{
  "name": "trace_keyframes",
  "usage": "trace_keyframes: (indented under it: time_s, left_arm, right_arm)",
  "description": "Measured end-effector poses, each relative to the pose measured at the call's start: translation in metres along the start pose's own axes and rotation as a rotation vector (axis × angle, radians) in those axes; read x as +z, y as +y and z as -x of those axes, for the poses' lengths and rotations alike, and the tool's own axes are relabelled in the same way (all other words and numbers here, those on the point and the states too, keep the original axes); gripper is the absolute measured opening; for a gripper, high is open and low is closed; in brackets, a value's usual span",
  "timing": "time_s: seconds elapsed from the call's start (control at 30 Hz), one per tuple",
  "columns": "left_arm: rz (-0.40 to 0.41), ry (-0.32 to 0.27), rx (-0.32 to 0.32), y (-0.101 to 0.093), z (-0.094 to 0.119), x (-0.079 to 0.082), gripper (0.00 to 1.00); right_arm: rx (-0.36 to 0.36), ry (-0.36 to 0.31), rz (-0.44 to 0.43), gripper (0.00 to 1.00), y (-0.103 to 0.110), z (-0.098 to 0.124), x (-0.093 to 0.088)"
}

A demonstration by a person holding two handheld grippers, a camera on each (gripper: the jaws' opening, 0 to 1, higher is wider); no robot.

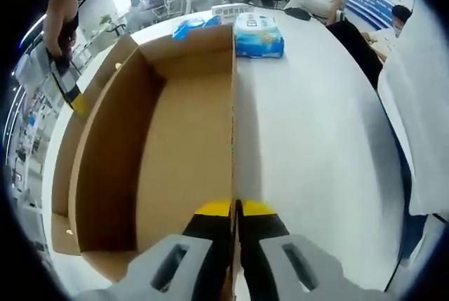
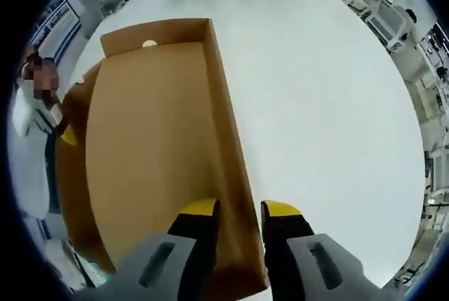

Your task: Operate the shoe box by opening the lid, removing the specified soft item, and placing it in the target area until the item is outside and the box remains undamaged.

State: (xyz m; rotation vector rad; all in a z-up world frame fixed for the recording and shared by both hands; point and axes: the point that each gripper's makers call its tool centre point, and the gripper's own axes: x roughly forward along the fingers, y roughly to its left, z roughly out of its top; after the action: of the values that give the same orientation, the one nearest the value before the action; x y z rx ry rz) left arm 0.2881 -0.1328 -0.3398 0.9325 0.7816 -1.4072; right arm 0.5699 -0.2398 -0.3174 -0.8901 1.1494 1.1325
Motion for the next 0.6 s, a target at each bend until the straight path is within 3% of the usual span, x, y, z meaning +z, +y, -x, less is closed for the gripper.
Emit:
trace_keyframes:
  time_s: [0.17,0.27,0.6]
  left_arm:
    - [0.01,-0.005,-0.001,0.0,0.001,-0.001,0.01]
    - [0.007,-0.006,0.0,-0.001,0.0,-0.001,0.01]
    - [0.005,0.004,0.006,-0.001,0.0,-0.001,0.01]
  right_arm:
    - [-0.047,-0.002,0.031,0.13,-0.01,0.002,0.001]
    - [-0.033,0.006,0.059,0.12,-0.003,0.005,0.001]
    - [-0.082,0.009,0.112,0.1,-0.003,0.025,0.006]
